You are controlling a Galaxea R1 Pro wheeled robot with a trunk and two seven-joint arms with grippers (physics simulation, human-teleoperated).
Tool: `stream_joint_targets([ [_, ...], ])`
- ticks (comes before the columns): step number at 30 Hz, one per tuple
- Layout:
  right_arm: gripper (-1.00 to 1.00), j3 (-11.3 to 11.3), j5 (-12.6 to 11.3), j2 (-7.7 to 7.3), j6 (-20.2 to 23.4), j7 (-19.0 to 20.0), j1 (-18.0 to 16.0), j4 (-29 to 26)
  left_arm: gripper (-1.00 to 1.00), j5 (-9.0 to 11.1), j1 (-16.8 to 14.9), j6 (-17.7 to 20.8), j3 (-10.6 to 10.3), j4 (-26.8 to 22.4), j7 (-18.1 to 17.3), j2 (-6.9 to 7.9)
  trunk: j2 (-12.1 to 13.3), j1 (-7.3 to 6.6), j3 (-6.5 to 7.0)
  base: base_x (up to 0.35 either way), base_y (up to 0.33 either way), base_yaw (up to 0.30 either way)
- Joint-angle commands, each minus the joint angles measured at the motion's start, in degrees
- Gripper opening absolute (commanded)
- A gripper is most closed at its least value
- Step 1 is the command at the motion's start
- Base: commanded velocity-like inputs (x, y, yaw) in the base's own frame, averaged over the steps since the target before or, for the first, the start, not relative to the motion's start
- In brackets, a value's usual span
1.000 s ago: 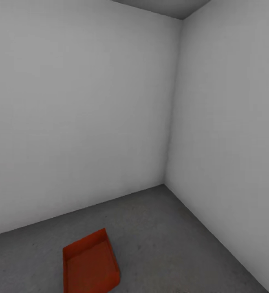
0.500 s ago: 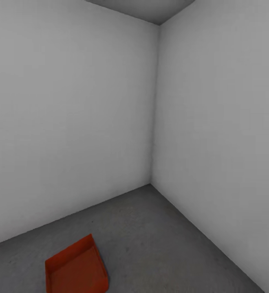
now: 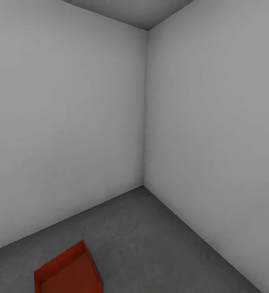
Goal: Move the two storage containers from the living room to the garage. In the garage, place one container on the floor and stack the other container on top of it (either order is fine).
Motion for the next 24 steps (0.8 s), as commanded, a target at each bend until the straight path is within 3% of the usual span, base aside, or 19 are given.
stream_joint_targets([
  [1, 1.00, 0.4, -0.2, -0.01, -0.3, 0.2, -0.1, 0.2, 1.00, 0.5, 0.0, -0.1, -0.2, 0.1, -0.2, 0.02, -0.1, 0.02, -0.02, 0.000, 0.000, -0.185],
  [24, 1.00, 0.4, -0.2, -0.02, -0.3, 0.3, -0.1, 0.2, 1.00, 0.5, 0.0, -0.1, -0.2, 0.1, -0.2, 0.02, -0.1, 0.02, 1.38, 0.000, 0.000, -0.233],
])
